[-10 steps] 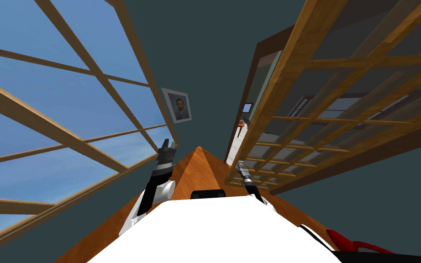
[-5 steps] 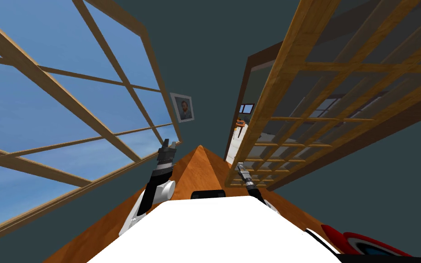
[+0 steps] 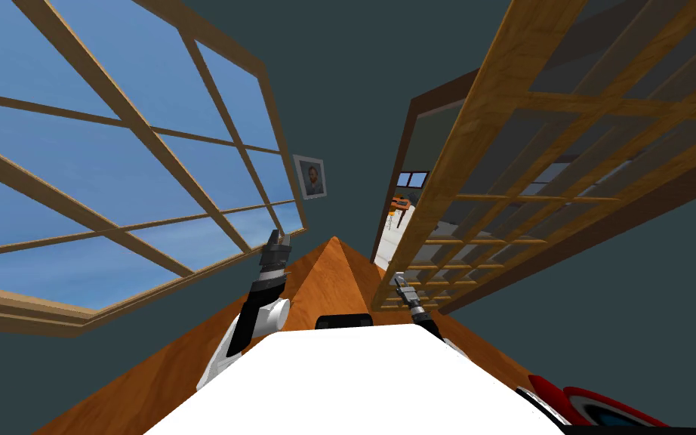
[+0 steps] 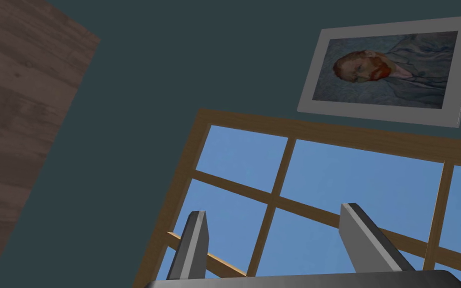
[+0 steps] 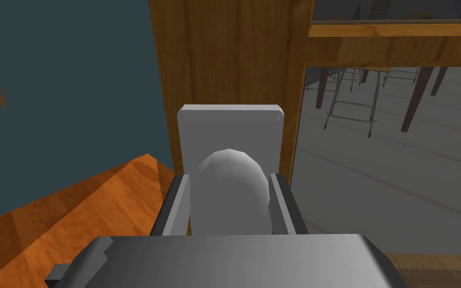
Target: Pull the door open
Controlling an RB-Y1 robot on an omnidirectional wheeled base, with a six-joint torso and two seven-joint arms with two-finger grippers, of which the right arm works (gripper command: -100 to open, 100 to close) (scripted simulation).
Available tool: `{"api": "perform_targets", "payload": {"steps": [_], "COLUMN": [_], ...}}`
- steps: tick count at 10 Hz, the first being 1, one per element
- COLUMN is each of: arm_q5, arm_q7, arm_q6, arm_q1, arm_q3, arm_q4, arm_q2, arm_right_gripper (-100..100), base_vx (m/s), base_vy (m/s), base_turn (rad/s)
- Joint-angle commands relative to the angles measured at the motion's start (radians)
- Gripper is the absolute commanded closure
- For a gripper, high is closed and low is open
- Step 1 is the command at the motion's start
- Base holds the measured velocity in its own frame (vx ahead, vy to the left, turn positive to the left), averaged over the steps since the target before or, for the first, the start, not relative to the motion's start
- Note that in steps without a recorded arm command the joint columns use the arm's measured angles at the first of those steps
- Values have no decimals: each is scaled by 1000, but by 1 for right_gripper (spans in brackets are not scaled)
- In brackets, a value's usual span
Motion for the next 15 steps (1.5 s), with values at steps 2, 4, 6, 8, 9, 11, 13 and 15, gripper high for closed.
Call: {"api": "perform_targets", "payload": {"steps": [2,4,6,8,9,11,13,15], "arm_q5": [10,13,19,24,26,31,35,38], "arm_q7": [-32,-36,-50,-62,-69,-80,-90,-91], "arm_q6": [-48,-49,-83,-115,-131,-162,-188,-183], "arm_q1": [20,22,35,44,48,57,64,60], "arm_q3": [20,25,38,49,54,64,73,76], "arm_q4": [9,11,26,39,47,60,71,80], "arm_q2": [-27,-30,-40,-49,-53,-62,-69,-65], "arm_right_gripper": [100,100,100,100,100,100,100,100], "base_vx": [-186,-149,-160,-210,-221,-220,-190,-110], "base_vy": [-37,-30,-66,-74,-75,-90,-48,-33], "base_turn": [101,78,158,144,159,166,113,85]}}
